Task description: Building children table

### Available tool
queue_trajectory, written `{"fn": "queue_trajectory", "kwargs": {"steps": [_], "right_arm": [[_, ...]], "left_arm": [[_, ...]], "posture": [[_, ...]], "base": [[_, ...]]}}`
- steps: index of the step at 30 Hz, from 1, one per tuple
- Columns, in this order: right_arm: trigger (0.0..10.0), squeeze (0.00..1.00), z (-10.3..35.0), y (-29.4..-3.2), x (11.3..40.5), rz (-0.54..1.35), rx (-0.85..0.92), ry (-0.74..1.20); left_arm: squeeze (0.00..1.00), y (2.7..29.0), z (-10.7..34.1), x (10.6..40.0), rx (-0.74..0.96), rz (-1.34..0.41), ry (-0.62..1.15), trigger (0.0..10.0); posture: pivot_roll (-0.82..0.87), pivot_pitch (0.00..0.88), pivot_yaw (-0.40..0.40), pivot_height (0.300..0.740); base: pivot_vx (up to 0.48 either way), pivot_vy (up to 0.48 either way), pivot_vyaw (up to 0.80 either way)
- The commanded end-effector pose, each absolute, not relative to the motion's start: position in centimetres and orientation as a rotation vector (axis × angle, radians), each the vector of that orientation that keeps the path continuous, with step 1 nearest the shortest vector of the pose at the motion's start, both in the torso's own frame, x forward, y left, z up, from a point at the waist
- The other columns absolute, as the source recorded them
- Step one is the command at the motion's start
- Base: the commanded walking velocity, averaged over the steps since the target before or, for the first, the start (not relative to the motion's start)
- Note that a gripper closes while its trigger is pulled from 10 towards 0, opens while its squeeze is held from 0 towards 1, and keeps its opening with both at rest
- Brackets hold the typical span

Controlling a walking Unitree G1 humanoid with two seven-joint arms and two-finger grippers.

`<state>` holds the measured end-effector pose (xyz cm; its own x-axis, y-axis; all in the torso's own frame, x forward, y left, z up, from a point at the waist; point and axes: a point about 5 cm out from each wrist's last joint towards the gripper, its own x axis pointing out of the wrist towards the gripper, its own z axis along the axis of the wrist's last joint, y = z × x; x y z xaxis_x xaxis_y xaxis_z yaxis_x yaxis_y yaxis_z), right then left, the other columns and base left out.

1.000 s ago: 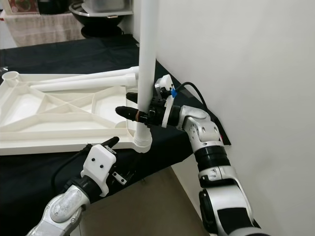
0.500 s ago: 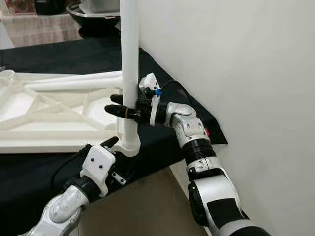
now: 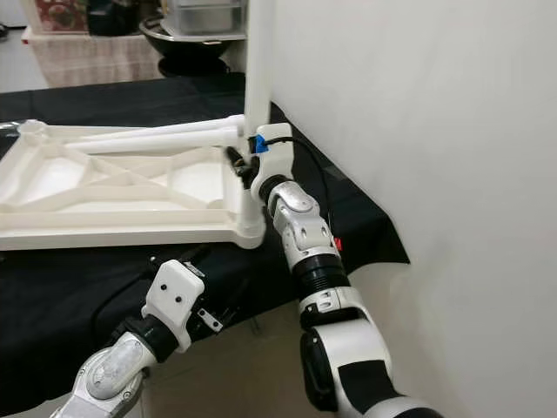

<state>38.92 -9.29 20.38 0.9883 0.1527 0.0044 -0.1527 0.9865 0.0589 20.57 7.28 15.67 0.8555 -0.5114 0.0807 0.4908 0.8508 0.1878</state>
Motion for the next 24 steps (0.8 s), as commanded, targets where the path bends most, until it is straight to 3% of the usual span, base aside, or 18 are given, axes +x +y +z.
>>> {"fn": "queue_trajectory", "kwargs": {"steps": [1,5,6,7,8,15,16,19,21,23,24], "right_arm": [[0.0,0.0,19.8,-11.2,38.7,-0.039,0.062,0.043],[0.0,0.0,19.9,-11.4,38.1,-0.177,0.103,0.04],[3.0,0.0,20.0,-10.8,38.0,-0.16,0.117,0.038],[3.0,0.0,20.0,-10.8,38.0,-0.16,0.117,0.038],[10.0,1.0,20.6,-8.9,38.2,-0.037,0.153,0.015],[10.0,1.0,21.5,-8.2,38.6,0.071,0.117,-0.041],[10.0,0.0,22.0,-8.2,38.7,0.115,0.073,-0.052],[10.0,0.0,22.5,-7.9,38.8,0.286,0.032,-0.017],[10.0,0.0,22.3,-7.7,38.2,0.55,0.072,0.033],[10.0,0.0,22.3,-7.7,38.2,0.55,0.072,0.033],[10.0,0.0,22.2,-7.7,37.9,0.65,0.085,0.04]], "left_arm": [[0.0,7.1,15.4,20.6,0.172,-0.538,-0.118,10.0],[0.0,7.1,15.4,20.7,0.172,-0.54,-0.119,10.0],[0.0,7.1,15.4,20.7,0.173,-0.541,-0.12,10.0],[0.0,7.1,15.4,20.7,0.173,-0.541,-0.12,10.0],[0.0,7.1,15.4,20.6,0.171,-0.541,-0.12,10.0],[0.0,7.1,15.5,20.6,0.171,-0.542,-0.121,10.0],[0.0,7.1,15.5,20.6,0.171,-0.541,-0.121,10.0],[0.0,7.2,15.6,20.6,0.171,-0.54,-0.122,10.0],[0.0,7.1,15.6,20.6,0.171,-0.543,-0.123,10.0],[0.0,7.1,15.6,20.6,0.171,-0.543,-0.123,10.0],[0.0,7.1,15.6,20.6,0.171,-0.545,-0.123,10.0]], "posture": [[0.05,0.0,-0.084,0.74],[0.05,0.0,-0.087,0.74],[0.05,0.002,-0.086,0.74],[0.05,0.002,-0.086,0.74],[0.05,0.003,-0.087,0.74],[0.05,0.008,-0.087,0.74],[0.05,0.008,-0.088,0.74],[0.04,0.011,-0.086,0.74],[0.04,0.011,-0.086,0.74],[0.04,0.011,-0.086,0.74],[0.04,0.011,-0.086,0.74]], "base": [[0.0,0.0,0.0],[0.0,0.0,0.0],[0.0,0.0,0.0],[0.0,0.0,0.0],[0.0,0.0,0.0],[0.0,0.0,0.0],[0.0,0.0,0.0],[0.0,0.0,0.0],[0.0,0.0,0.0],[0.0,0.0,0.0],[0.0,0.0,0.0]]}}
